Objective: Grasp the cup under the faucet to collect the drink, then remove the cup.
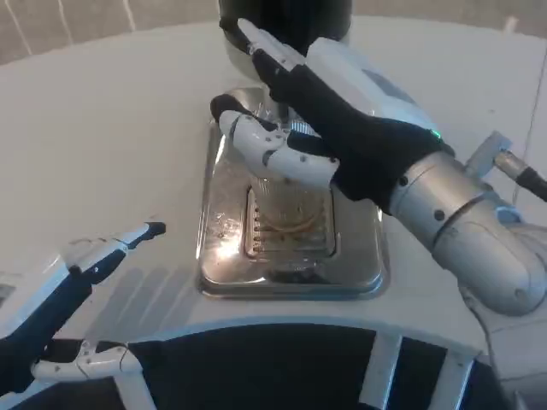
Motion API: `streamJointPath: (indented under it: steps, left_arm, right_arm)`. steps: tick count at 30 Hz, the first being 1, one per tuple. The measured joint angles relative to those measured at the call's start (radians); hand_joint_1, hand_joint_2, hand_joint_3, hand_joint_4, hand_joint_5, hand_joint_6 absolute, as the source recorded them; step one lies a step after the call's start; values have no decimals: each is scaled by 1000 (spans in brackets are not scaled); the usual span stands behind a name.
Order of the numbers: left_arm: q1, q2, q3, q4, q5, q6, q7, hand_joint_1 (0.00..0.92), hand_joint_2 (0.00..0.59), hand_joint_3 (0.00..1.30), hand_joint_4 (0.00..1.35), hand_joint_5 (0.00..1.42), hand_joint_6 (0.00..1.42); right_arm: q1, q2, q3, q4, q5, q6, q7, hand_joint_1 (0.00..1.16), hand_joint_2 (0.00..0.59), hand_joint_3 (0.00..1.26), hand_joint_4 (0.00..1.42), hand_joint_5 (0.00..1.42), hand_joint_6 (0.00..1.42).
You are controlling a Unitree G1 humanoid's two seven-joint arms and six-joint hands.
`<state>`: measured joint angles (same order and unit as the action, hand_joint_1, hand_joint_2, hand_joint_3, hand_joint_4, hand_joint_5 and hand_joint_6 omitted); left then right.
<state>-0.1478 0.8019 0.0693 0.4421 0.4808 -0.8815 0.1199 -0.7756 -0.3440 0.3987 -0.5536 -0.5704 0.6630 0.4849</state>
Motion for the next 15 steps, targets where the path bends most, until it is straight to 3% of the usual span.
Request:
streamJointPath:
  steps: [7, 15]
  left_arm:
    - [-1, -9, 0, -7, -47, 42, -26, 110, 30, 1, 9, 198, 237]
    - [-27, -80, -4, -36, -168, 149, -119, 144, 21, 0, 0, 190, 237]
  right_arm:
    - [0, -2, 4, 0, -14, -5, 9, 98, 490, 0, 0, 0, 0]
    - [0, -9, 3, -4, -17, -6, 19, 95, 490, 0, 0, 0, 0]
